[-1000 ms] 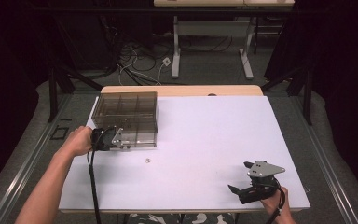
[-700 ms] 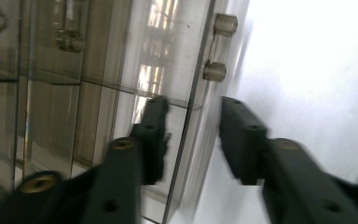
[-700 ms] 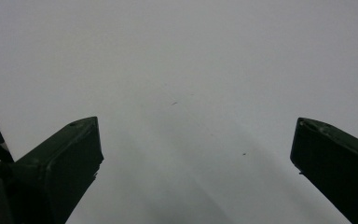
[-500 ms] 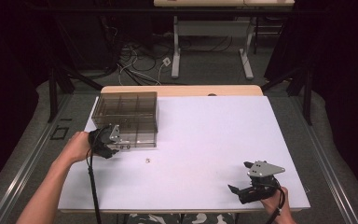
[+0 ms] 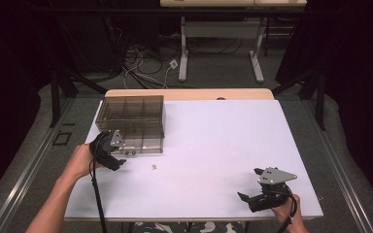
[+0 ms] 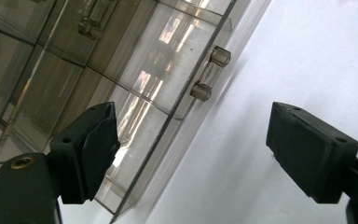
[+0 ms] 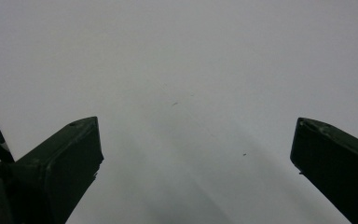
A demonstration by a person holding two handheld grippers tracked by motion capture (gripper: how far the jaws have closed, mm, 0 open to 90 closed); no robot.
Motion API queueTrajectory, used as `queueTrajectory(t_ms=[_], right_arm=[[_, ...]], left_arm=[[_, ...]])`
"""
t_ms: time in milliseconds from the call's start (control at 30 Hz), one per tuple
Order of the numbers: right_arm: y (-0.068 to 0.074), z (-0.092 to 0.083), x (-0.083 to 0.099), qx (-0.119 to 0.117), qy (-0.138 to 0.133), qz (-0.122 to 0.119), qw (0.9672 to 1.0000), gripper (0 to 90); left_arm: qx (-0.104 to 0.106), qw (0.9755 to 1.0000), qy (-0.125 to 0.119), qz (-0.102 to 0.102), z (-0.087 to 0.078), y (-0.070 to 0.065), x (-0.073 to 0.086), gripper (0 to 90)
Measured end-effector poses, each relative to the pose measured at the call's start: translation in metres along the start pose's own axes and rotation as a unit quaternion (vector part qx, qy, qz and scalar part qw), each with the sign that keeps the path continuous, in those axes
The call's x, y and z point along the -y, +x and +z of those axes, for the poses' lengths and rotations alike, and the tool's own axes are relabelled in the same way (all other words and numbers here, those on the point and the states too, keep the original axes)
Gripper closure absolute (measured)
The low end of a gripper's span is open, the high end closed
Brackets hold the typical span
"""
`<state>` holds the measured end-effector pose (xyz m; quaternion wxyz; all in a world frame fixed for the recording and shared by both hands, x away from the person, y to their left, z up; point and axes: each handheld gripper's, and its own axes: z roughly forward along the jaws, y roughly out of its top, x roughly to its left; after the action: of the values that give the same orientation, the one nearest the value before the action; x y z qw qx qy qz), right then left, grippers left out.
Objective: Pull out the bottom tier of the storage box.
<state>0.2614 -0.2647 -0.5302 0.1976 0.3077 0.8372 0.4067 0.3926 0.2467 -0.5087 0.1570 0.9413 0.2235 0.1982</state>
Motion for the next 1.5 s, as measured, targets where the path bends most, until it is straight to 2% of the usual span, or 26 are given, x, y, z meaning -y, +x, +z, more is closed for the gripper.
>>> queueTrajectory(t_ms=[67, 300, 400, 533, 633, 767, 967, 1133, 1233, 1400, 1500], right_arm=[[0.0, 0.0, 0.0, 0.001, 0.001, 0.0, 1.0, 1.2], [0.0, 0.0, 0.0, 0.002, 0.001, 0.001, 1.0, 1.2], [0.0, 0.0, 0.0, 0.001, 0.003, 0.002, 1.0, 1.2], [0.0, 0.0, 0.0, 0.0, 0.003, 0.004, 1.0, 1.0], [0.0, 0.001, 0.0, -0.001, 0.004, 0.006, 1.0, 0.9], [0.0, 0.001, 0.0, -0.001, 0.004, 0.006, 1.0, 0.7], [0.0, 0.001, 0.001, -0.004, 0.002, 0.009, 0.9999, 0.5], [0.0, 0.0, 0.0, -0.001, 0.005, 0.007, 1.0, 0.5], [0.0, 0.0, 0.0, 0.001, 0.005, 0.006, 1.0, 0.5], [-0.001, 0.0, 0.0, -0.001, 0.004, 0.006, 1.0, 0.2], [0.0, 0.0, 0.001, 0.0, 0.004, 0.012, 0.9999, 0.0]], left_arm=[[0.003, 0.9999, -0.006, -0.012, 0.001, -0.002, 0.002, 15.9], [0.006, 0.9992, -0.02, -0.033, 0.003, -0.011, 0.004, 9.6], [0.001, 0.9992, -0.021, -0.035, 0.005, -0.016, 0.004, 7.5], [0.011, 0.9992, -0.019, -0.033, 0.008, -0.023, 0.004, 5.3], [0.01, 0.999, -0.022, -0.039, 0.007, -0.025, 0.003, 2.1], [0.01, 0.9978, -0.04, -0.052, 0.006, -0.029, 0.003, 0.9], [0.015, 0.997, -0.042, -0.063, 0.009, -0.034, 0.005, 0.1], [0.016, 0.9954, -0.054, -0.077, 0.006, -0.037, 0.006, 0.0], [0.017, 0.9931, -0.068, -0.094, 0.005, -0.038, 0.006, 0.0], [0.01, 0.9908, -0.073, -0.114, 0.006, -0.04, 0.003, 0.0], [0.018, 0.9888, -0.079, -0.125, 0.006, -0.041, 0.002, 0.0]])
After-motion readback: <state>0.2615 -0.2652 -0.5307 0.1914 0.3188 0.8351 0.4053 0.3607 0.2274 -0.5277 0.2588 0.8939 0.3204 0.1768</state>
